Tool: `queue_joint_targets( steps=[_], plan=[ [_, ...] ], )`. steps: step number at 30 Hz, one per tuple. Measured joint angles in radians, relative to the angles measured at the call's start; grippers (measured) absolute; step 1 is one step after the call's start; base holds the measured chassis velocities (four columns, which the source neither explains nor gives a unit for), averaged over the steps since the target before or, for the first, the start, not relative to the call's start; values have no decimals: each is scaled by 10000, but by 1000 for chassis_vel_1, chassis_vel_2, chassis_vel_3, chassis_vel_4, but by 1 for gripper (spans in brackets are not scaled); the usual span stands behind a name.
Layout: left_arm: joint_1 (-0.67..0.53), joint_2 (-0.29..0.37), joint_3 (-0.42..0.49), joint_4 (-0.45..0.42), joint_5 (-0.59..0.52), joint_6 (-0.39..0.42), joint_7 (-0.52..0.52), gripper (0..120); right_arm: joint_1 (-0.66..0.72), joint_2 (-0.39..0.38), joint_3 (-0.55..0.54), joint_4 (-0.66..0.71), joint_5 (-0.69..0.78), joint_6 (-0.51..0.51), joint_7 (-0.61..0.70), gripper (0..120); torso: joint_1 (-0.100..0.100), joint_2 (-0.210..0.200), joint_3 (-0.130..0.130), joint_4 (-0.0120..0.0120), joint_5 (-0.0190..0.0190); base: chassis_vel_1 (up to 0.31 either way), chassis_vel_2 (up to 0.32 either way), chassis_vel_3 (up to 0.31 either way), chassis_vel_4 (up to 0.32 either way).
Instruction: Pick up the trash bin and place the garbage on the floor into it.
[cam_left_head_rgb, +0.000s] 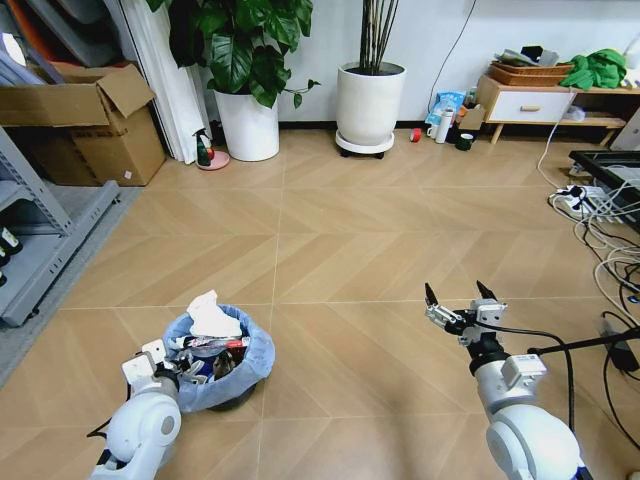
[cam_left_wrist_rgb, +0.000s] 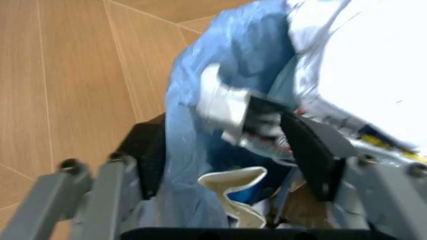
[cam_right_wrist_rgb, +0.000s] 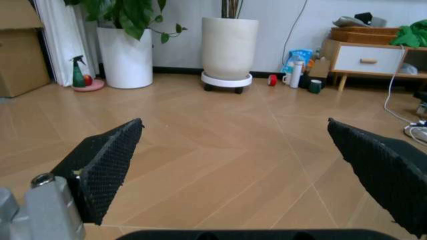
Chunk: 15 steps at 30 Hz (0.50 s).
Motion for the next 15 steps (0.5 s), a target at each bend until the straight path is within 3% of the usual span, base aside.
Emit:
queue_joint_targets(
  steps=[9, 15],
  plan=[
    [390, 51, -146, -437, 46, 67, -125, 100, -55, 19, 228, 107, 78, -18, -5, 100, 0, 0, 0, 0, -1, 0, 0, 0, 0],
    [656, 12, -230, -934, 250, -178, -128, 110, -86, 70, 346, 251, 116, -54, -6, 100, 0, 0, 0, 0, -1, 0, 0, 0, 0]
  ],
)
